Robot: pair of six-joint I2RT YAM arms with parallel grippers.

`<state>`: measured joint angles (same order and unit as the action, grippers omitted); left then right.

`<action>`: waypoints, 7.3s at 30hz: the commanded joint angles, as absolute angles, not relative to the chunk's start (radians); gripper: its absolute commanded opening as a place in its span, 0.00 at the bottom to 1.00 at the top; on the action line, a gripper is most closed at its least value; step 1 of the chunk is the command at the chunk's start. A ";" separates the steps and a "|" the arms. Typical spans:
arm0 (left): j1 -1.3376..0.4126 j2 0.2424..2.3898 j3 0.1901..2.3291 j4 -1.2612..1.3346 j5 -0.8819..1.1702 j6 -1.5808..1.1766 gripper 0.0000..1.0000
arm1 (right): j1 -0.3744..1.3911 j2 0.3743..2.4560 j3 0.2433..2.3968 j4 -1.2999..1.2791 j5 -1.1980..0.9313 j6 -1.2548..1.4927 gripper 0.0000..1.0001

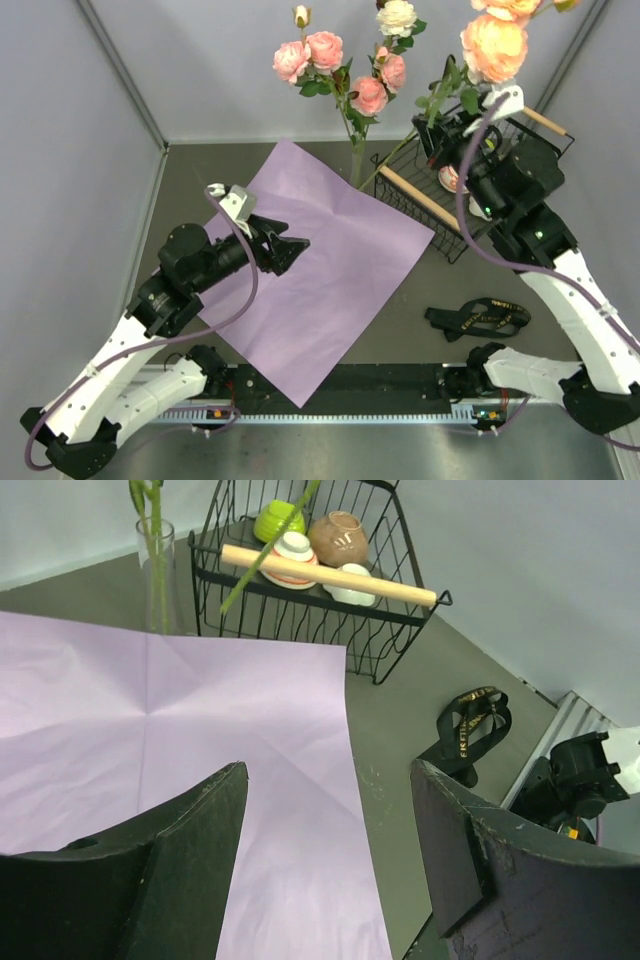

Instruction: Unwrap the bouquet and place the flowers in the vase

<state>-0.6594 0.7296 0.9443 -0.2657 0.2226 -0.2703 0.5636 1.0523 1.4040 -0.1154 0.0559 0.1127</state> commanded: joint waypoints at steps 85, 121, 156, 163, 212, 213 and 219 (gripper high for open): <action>-0.657 0.693 0.904 -0.324 0.163 -0.299 0.79 | 0.558 1.595 1.989 -0.213 0.100 -0.115 0.00; -0.657 0.690 0.893 -0.333 0.161 -0.296 0.79 | 0.557 1.686 1.922 -0.265 0.089 -0.058 0.00; -0.658 0.710 0.887 -0.325 0.164 -0.273 0.79 | 0.557 1.703 1.576 -0.058 0.133 -0.008 0.00; -0.657 0.707 0.882 -0.327 0.166 -0.276 0.79 | 0.557 1.689 1.549 -0.051 0.129 -0.008 0.04; -0.657 0.712 0.903 -0.325 0.166 -0.278 0.80 | 0.557 1.160 1.264 -0.399 0.225 0.159 0.90; -0.655 0.715 0.911 -0.325 0.163 -0.276 0.80 | 0.558 1.114 1.264 -0.444 0.235 0.163 0.91; -0.655 0.724 0.986 -0.334 0.115 -0.258 0.80 | 0.558 0.942 1.296 -0.600 0.291 0.155 0.99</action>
<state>-0.6594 0.7193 0.9028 -0.3710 0.1589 -0.2817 0.5606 1.0527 1.2552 -0.4881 0.2291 0.1432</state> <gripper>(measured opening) 0.798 0.984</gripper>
